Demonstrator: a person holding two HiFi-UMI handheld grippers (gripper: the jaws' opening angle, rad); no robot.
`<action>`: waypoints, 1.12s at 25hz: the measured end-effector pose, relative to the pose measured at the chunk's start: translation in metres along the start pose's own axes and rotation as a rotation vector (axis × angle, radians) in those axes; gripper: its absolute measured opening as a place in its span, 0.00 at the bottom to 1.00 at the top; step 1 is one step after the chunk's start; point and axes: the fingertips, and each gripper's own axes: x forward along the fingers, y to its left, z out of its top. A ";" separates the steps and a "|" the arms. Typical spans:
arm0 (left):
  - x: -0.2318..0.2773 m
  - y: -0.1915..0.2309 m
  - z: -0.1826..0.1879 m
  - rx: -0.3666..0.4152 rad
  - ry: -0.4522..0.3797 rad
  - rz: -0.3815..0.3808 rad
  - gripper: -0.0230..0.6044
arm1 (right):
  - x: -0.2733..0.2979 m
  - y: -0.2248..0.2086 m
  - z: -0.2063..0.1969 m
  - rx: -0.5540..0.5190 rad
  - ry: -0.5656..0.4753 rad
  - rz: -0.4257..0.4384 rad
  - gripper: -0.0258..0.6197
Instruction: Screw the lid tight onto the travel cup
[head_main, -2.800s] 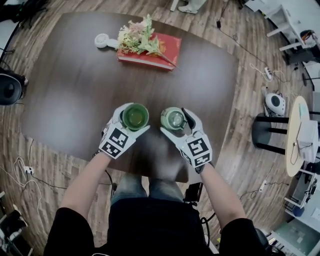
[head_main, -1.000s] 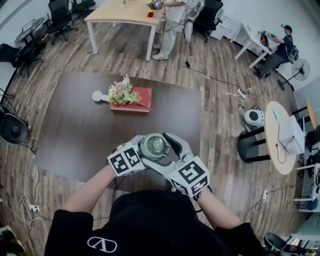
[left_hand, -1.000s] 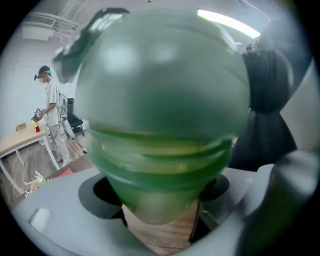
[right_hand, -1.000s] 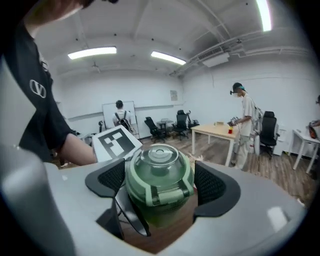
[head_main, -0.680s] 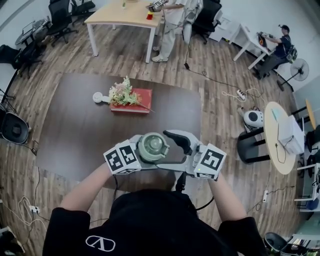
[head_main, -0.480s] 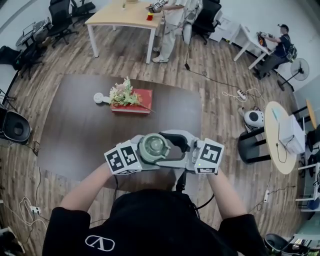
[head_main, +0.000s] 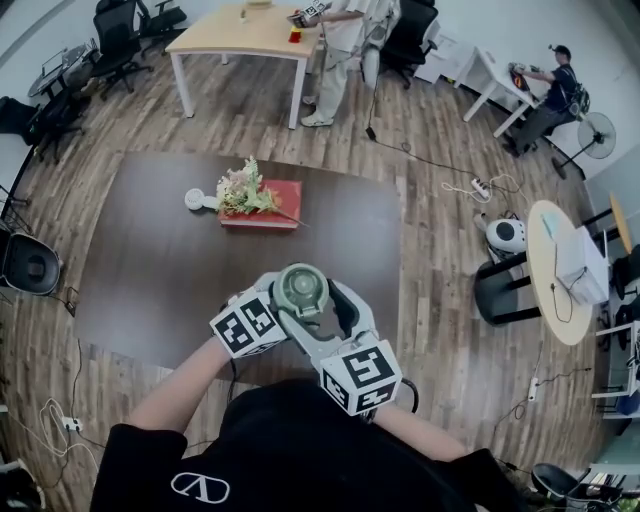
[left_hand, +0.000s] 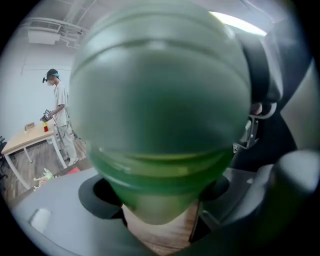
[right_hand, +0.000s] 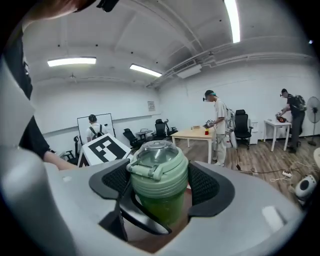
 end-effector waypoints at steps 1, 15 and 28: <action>0.000 -0.001 -0.002 -0.003 0.000 -0.005 0.67 | 0.000 0.001 -0.002 0.004 0.001 -0.007 0.63; -0.018 -0.027 0.019 0.047 -0.011 -0.155 0.67 | -0.026 0.003 0.013 -0.266 -0.070 0.737 0.74; -0.018 -0.002 0.020 -0.016 -0.013 -0.018 0.67 | -0.007 0.005 0.021 -0.059 -0.195 0.200 0.64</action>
